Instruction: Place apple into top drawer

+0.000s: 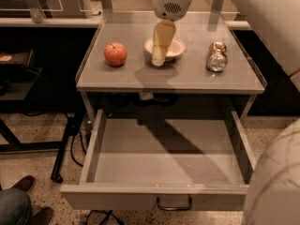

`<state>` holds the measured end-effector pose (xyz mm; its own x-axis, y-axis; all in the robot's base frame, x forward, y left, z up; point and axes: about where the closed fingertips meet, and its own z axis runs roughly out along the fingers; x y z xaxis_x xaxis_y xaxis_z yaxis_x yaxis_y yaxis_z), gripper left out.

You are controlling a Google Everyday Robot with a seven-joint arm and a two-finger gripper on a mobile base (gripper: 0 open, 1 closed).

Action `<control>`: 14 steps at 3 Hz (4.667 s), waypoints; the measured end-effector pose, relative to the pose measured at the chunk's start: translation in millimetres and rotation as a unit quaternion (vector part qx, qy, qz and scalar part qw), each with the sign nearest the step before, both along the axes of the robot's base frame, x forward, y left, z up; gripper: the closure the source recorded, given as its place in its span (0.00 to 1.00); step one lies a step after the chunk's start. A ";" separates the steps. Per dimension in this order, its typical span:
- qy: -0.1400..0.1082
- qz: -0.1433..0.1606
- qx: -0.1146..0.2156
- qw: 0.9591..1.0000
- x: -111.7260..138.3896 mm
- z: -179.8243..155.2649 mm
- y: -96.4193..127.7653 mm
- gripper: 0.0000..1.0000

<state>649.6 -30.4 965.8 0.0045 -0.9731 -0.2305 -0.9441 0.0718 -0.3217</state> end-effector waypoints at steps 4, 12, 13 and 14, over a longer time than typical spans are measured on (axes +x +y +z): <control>-0.015 0.039 0.008 0.999 38.9 2.4 95.3 0.00; 0.046 0.052 0.013 0.997 121.7 -83.9 151.4 0.00; 0.052 0.045 0.013 0.998 126.4 -94.5 146.0 0.00; 0.061 0.037 0.013 0.997 131.3 -109.7 139.3 0.00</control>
Offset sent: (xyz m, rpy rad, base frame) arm 0.0264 0.0924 0.0209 0.0284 -0.0567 0.0349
